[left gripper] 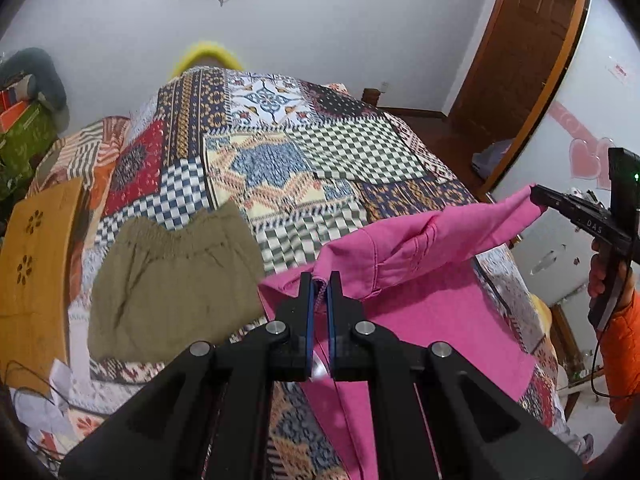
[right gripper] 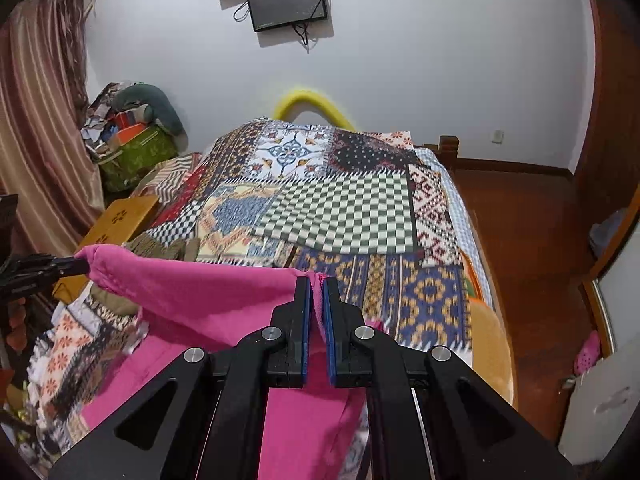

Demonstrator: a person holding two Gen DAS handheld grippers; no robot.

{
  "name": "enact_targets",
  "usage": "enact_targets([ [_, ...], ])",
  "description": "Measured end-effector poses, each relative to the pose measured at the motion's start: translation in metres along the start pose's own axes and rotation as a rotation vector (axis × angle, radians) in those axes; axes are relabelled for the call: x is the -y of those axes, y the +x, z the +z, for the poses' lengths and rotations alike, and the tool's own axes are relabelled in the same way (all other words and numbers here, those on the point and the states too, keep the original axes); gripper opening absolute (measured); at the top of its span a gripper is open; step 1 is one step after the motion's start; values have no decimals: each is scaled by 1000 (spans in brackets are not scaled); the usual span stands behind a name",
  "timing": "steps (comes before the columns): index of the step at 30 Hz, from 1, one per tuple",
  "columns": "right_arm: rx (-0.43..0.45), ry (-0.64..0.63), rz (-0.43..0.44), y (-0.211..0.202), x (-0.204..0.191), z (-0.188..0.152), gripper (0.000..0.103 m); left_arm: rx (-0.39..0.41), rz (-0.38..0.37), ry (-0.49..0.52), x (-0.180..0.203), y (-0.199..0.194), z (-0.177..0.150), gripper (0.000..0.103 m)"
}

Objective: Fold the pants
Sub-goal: 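Grasp the trouser edge with both grippers and lift it up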

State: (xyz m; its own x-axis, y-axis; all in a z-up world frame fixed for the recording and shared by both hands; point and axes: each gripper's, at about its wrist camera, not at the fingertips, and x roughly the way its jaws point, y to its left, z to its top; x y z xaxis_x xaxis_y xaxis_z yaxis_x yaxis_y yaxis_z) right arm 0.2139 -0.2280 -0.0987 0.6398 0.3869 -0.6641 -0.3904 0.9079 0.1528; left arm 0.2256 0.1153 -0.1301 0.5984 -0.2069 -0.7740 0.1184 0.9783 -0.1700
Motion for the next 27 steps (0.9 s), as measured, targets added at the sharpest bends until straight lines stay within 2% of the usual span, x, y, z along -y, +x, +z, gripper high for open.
enact_targets([
  [7,-39,21,5,-12,-6,-34,6,-14,-23,14,13,-9,-40,4],
  [16,-80,81,5,-25,-1,-77,6,-13,-31,114,39,-22,-84,4],
  [27,-156,135,-15,-32,0,-132,6,-68,-32,143,47,-15,-127,5],
])
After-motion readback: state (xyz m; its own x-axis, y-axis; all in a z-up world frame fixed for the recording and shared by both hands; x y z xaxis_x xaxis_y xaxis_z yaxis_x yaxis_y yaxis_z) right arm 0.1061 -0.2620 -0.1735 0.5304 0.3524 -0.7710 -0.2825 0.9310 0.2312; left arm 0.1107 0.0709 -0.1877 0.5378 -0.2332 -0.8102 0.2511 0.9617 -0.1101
